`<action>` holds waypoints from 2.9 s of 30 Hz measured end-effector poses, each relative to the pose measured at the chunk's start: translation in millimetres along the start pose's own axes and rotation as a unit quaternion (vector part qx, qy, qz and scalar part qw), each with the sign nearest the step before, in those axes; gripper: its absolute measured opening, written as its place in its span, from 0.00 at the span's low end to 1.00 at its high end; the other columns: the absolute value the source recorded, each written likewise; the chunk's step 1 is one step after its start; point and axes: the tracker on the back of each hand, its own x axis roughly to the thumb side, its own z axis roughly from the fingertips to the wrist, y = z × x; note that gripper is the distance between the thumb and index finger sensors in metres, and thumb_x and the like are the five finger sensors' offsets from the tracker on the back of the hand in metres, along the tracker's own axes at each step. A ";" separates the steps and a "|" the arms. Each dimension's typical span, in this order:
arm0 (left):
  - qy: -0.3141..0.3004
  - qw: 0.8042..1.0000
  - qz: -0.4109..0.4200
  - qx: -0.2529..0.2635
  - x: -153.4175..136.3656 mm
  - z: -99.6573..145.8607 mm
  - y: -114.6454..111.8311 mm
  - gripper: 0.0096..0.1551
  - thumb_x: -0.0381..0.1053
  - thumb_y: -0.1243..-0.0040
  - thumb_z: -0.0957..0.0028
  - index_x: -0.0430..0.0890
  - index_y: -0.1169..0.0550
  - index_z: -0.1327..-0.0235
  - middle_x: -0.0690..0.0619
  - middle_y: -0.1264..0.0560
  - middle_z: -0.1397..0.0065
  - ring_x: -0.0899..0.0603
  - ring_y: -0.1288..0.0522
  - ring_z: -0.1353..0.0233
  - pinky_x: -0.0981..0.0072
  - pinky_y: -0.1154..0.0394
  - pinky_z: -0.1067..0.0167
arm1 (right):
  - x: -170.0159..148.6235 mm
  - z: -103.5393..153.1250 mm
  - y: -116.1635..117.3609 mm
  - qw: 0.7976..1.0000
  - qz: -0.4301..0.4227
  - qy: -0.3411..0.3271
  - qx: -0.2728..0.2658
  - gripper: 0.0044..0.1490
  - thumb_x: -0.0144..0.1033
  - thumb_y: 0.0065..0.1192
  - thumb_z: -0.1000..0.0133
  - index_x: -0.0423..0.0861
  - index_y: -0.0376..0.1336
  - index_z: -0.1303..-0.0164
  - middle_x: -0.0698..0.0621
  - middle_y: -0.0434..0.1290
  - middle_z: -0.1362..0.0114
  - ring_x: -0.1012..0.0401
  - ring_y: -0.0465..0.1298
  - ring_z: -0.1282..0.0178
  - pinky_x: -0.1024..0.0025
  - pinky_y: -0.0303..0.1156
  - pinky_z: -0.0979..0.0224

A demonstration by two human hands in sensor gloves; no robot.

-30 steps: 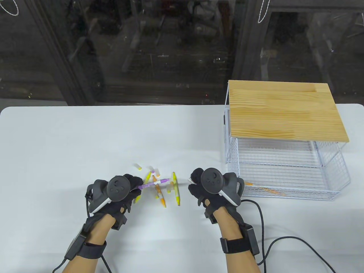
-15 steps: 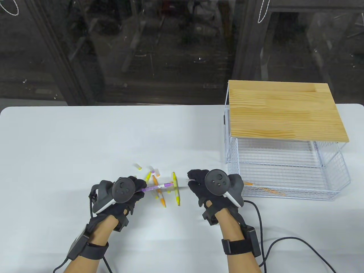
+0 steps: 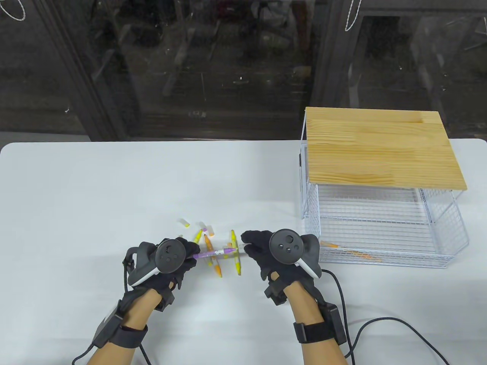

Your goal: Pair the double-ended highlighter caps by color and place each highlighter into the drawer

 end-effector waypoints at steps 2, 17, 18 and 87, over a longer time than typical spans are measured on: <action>-0.001 1.000 0.000 -0.001 0.3 -0.1 -0.3 0.25 0.55 0.27 0.63 0.59 0.13 0.49 0.57 0.15 0.41 0.42 0.16 0.51 0.47 0.18 0.56 | 0.6 0.0 0.5 1.000 0.000 -0.001 -0.001 0.26 0.45 0.72 0.52 0.59 0.73 0.42 0.54 0.83 0.44 0.55 0.82 0.51 0.41 0.71 0.38; -0.004 1.000 0.002 0.002 1.1 -0.5 -1.5 0.25 0.56 0.27 0.62 0.59 0.13 0.48 0.56 0.15 0.41 0.42 0.16 0.51 0.47 0.18 0.56 | 5.1 -0.4 8.4 1.000 0.013 -0.007 0.013 0.27 0.44 0.73 0.52 0.58 0.73 0.40 0.55 0.84 0.42 0.56 0.83 0.51 0.41 0.71 0.37; -0.004 1.000 0.003 0.002 1.1 -0.5 -1.5 0.25 0.56 0.27 0.62 0.59 0.13 0.48 0.56 0.15 0.41 0.42 0.16 0.51 0.47 0.19 0.56 | 5.2 -0.4 8.7 1.000 0.013 -0.008 0.015 0.27 0.44 0.73 0.52 0.58 0.73 0.40 0.55 0.84 0.42 0.55 0.83 0.51 0.41 0.71 0.37; -0.060 0.995 0.055 0.062 21.3 11.0 16.9 0.27 0.55 0.29 0.61 0.56 0.13 0.45 0.53 0.17 0.37 0.41 0.15 0.49 0.46 0.18 0.56 | 56.4 12.8 24.4 0.984 0.164 -0.075 0.006 0.27 0.50 0.74 0.54 0.57 0.77 0.44 0.54 0.82 0.42 0.52 0.79 0.45 0.42 0.70 0.35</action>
